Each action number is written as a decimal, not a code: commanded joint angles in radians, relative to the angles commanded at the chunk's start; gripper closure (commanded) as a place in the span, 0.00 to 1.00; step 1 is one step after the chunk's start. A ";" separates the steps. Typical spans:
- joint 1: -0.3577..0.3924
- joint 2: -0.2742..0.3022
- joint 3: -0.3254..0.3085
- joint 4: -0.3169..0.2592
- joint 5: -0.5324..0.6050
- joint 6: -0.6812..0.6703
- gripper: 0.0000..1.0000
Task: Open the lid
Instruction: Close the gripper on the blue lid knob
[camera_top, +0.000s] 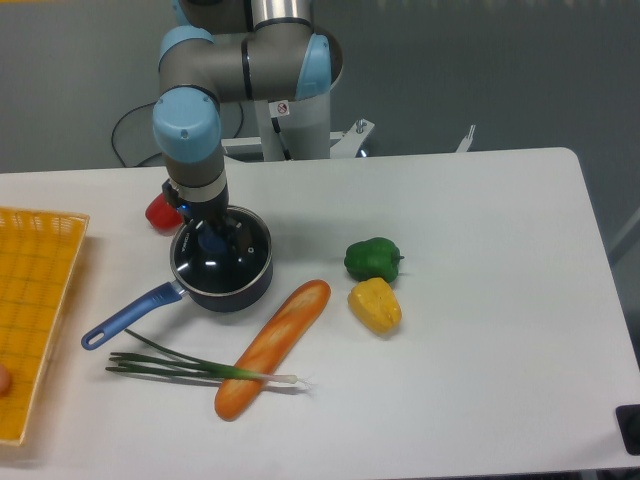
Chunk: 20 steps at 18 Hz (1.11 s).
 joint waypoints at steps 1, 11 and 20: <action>0.000 0.000 0.000 0.000 0.000 0.000 0.00; -0.003 -0.005 0.005 -0.002 0.003 0.000 0.00; -0.005 -0.006 0.005 -0.002 0.018 0.002 0.00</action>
